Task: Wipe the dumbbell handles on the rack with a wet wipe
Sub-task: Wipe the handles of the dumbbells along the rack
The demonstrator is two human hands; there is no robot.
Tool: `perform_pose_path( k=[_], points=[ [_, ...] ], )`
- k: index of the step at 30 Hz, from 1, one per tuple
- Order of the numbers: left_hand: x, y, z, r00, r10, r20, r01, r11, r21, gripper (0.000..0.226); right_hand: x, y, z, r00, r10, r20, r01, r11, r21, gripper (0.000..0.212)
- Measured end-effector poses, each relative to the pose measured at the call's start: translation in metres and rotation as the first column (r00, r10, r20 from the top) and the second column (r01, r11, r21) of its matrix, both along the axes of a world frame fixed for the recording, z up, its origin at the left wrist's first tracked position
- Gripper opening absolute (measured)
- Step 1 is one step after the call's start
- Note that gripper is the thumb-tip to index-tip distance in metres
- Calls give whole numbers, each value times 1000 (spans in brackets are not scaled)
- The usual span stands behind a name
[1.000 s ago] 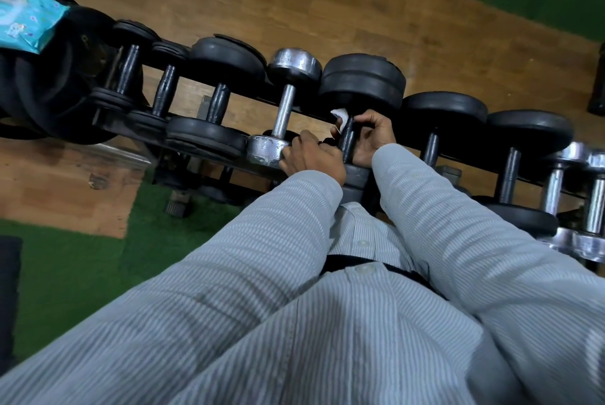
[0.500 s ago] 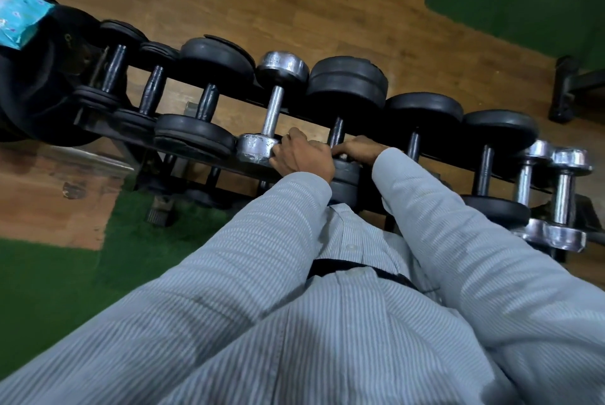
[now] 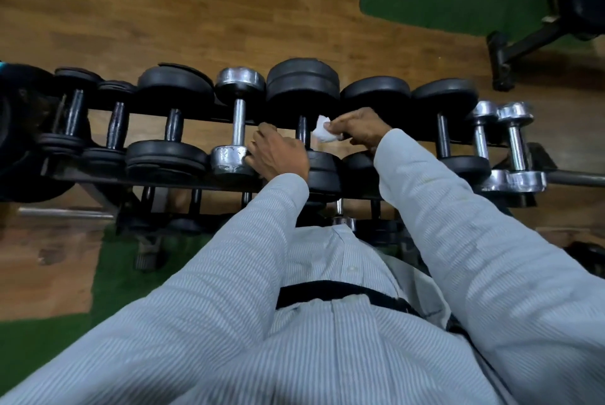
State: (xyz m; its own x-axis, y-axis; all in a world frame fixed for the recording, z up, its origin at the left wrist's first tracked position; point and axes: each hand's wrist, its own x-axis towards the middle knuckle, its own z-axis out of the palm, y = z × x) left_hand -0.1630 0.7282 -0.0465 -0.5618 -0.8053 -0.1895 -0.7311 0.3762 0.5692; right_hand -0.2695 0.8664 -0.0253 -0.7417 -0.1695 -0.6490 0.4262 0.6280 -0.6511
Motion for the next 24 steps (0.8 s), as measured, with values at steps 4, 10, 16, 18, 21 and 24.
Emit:
perform_pose_path(
  k=[4,10,16,18,21,24],
  points=[
    [-16,21,11,997,-31,-70,27,999,-46,25,-25,36,-3,981,-131,-146,141,988,63,9],
    [-49,100,11,973,-193,-131,164,965,-203,27,-46,97,-2,914,284,-290,-193,933,305,15],
    [-64,172,-14,976,-42,-213,47,999,21,28,-61,126,-25,749,661,-43,-609,713,347,22],
    [-68,175,-21,962,136,-237,-121,990,76,27,-70,132,-34,752,658,29,-637,716,285,20],
    [-74,170,-21,937,282,-204,-248,952,178,32,-74,137,-52,750,656,80,-652,714,254,11],
    [-82,169,-15,930,342,-136,-309,926,218,35,-75,136,-63,781,609,138,-624,759,183,12]
  ],
)
